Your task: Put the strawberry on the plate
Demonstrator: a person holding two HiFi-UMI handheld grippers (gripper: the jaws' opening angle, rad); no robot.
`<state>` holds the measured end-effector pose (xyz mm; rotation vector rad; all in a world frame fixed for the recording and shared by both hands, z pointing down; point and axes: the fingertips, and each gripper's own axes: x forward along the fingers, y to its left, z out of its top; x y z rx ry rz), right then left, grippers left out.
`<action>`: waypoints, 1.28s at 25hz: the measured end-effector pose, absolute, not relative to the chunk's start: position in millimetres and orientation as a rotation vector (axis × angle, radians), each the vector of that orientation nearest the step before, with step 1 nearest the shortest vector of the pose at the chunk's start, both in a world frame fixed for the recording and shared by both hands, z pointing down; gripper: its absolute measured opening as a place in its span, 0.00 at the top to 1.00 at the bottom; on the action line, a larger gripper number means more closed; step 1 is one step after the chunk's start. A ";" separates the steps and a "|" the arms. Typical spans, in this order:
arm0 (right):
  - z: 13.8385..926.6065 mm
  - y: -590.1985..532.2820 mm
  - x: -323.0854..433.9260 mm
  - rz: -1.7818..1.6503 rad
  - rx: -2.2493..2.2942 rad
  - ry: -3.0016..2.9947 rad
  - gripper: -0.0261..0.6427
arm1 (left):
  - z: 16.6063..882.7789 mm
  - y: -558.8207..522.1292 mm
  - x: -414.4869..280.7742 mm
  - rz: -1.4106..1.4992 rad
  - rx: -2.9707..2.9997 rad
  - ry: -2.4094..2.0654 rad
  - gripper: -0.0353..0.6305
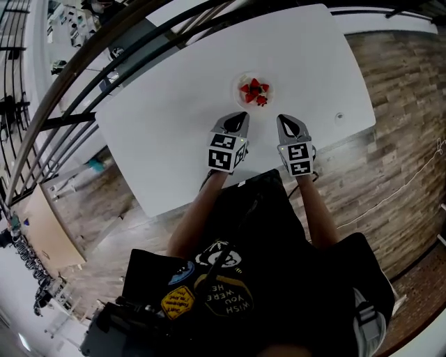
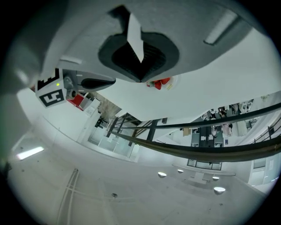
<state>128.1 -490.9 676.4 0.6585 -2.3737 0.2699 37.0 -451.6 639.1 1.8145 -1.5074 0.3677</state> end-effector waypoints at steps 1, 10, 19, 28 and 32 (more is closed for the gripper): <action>668.3 -487.8 128.5 0.270 0.678 -2.382 0.96 | 633.7 -447.7 38.3 0.368 1.832 -1.506 0.95; 621.7 -419.9 130.2 0.249 0.778 -2.417 0.96 | 596.4 -386.0 41.3 0.306 1.929 -1.467 0.95; 580.6 -362.2 144.9 0.285 0.906 -2.459 0.96 | 538.2 -329.8 73.4 0.359 2.167 -1.423 0.95; 533.6 -321.0 158.6 0.294 1.032 -2.542 0.96 | 508.6 -297.6 65.0 0.299 2.231 -1.497 0.95; 531.6 -308.2 163.4 0.328 1.047 -2.559 0.96 | 506.0 -288.1 67.2 0.304 2.252 -1.494 0.95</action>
